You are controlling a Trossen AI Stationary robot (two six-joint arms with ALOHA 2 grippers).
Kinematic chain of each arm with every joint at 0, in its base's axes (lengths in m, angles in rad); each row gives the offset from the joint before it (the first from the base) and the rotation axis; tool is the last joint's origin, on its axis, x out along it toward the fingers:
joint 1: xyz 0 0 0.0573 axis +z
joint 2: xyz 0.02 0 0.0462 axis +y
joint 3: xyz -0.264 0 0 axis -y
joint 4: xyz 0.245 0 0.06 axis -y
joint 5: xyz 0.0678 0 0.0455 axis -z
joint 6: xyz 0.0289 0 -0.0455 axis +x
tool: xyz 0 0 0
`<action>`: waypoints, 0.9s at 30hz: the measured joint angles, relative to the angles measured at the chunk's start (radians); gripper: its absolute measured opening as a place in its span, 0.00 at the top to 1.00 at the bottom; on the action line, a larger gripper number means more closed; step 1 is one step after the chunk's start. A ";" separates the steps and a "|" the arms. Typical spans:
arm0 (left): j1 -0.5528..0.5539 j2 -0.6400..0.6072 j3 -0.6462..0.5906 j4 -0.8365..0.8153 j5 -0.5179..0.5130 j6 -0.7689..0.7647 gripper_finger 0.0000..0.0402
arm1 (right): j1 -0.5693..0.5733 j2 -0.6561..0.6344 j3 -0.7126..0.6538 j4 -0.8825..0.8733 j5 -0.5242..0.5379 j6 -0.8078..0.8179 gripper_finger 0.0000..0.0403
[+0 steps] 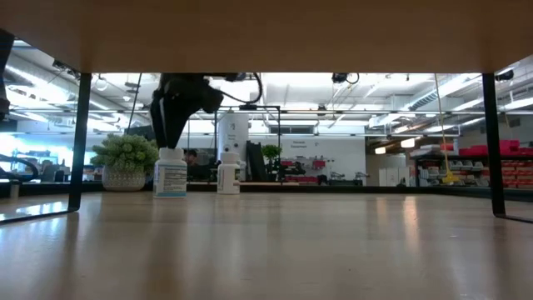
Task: Pick and place medicine bottles onto shelf by color
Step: Put the white blue pill bottle on the shelf
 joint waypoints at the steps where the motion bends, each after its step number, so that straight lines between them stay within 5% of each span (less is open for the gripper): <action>1: -0.003 -0.001 -0.016 0.012 0.002 -0.003 0.07 | 0.000 0.000 0.000 0.000 0.000 -0.002 0.32; 27: -0.065 -0.004 -0.099 0.139 -0.030 -0.040 0.08 | 0.000 0.000 0.000 0.000 -0.001 -0.002 0.32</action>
